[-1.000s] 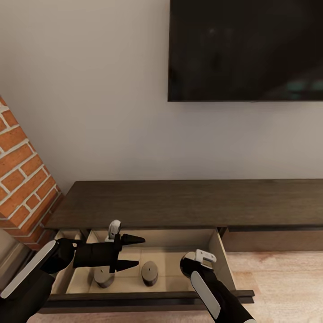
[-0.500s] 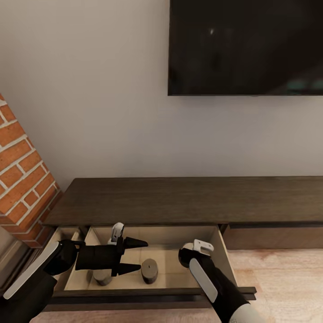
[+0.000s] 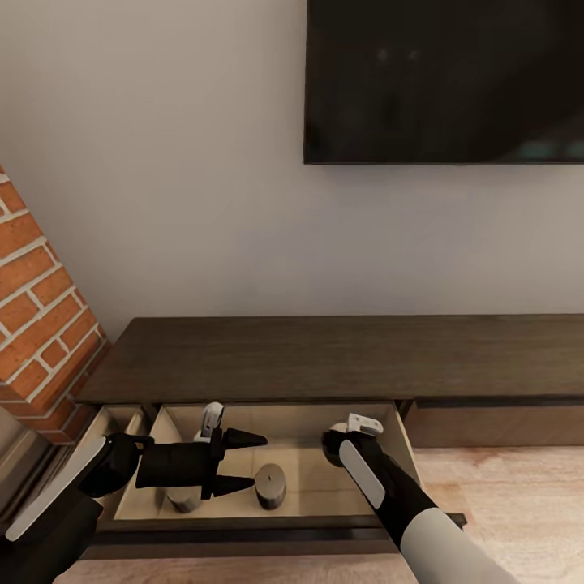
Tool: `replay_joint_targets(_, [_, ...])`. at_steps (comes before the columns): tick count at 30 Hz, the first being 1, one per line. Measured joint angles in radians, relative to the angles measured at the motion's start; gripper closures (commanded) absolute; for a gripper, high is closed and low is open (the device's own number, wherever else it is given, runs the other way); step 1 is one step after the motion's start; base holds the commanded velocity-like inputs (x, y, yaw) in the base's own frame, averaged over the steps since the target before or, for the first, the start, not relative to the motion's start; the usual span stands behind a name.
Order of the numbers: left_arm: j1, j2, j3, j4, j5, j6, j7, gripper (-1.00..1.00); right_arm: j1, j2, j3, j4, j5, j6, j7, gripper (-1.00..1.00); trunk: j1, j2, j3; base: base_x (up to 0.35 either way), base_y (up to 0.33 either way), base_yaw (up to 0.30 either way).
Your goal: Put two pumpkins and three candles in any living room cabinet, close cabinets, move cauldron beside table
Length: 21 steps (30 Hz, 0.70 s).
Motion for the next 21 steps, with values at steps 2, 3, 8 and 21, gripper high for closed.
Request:
replay_joint_targets(2, [0.0,0.001,0.0,0.0,0.0,0.0,0.0,-1.0,-0.005,0.007,0.0,0.012,0.001,0.0,0.001,1.0,0.008,-0.014,-0.006,0.0,0.0,0.0])
replay_joint_targets(3, [0.0,0.001,0.0,0.0,0.0,0.0,0.0,-1.0,-0.007,0.012,0.0,0.017,0.0,-0.001,0.001,1.0,0.011,-0.021,-0.009,0.0,0.0,0.0])
replay_joint_targets(8, [0.0,0.001,-0.001,0.0,0.0,0.0,0.0,-1.0,-0.013,0.023,0.0,0.028,0.002,-0.001,0.003,1.0,0.031,-0.056,-0.025,0.0,0.0,0.0])
replay_joint_targets(21, [0.0,0.001,-0.002,0.0,0.0,0.0,0.0,-1.0,-0.035,0.031,0.003,0.082,0.003,-0.002,0.018,1.0,0.081,-0.147,-0.066,0.0,0.0,0.0])
